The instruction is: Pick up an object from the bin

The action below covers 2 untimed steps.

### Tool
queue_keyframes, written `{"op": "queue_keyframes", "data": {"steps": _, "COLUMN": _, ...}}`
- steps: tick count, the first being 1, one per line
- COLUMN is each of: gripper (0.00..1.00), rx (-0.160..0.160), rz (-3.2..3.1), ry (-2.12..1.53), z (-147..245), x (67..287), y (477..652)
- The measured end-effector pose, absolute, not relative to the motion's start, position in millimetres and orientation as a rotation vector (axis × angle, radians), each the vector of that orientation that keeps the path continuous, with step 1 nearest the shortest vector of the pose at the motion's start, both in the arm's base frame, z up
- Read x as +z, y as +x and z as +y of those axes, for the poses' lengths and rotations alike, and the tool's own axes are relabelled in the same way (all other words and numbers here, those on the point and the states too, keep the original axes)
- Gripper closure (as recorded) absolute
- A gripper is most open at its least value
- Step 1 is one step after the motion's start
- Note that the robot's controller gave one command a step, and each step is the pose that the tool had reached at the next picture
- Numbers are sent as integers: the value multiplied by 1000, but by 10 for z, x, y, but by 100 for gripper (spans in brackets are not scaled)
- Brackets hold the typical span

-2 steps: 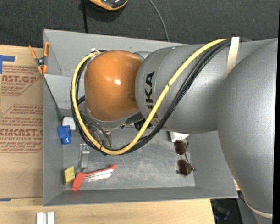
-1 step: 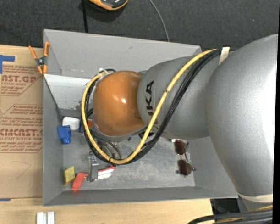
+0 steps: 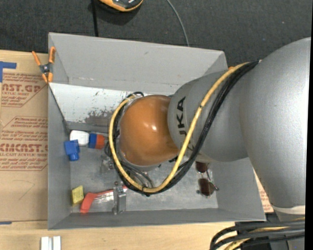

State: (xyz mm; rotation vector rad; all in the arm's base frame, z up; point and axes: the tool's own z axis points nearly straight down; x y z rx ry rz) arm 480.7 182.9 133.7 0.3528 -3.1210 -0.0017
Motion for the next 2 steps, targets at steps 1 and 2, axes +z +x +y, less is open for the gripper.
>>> {"op": "queue_keyframes", "data": {"steps": 1, "gripper": 0, "rx": -3, "rz": -3073, "ry": 665, "z": 2022, "x": 1275, "y": 4880}}
{"op": "queue_keyframes", "data": {"steps": 2, "gripper": 0, "rx": -7, "rz": -3084, "ry": 648, "z": 1923, "x": 783, "y": 4885}}
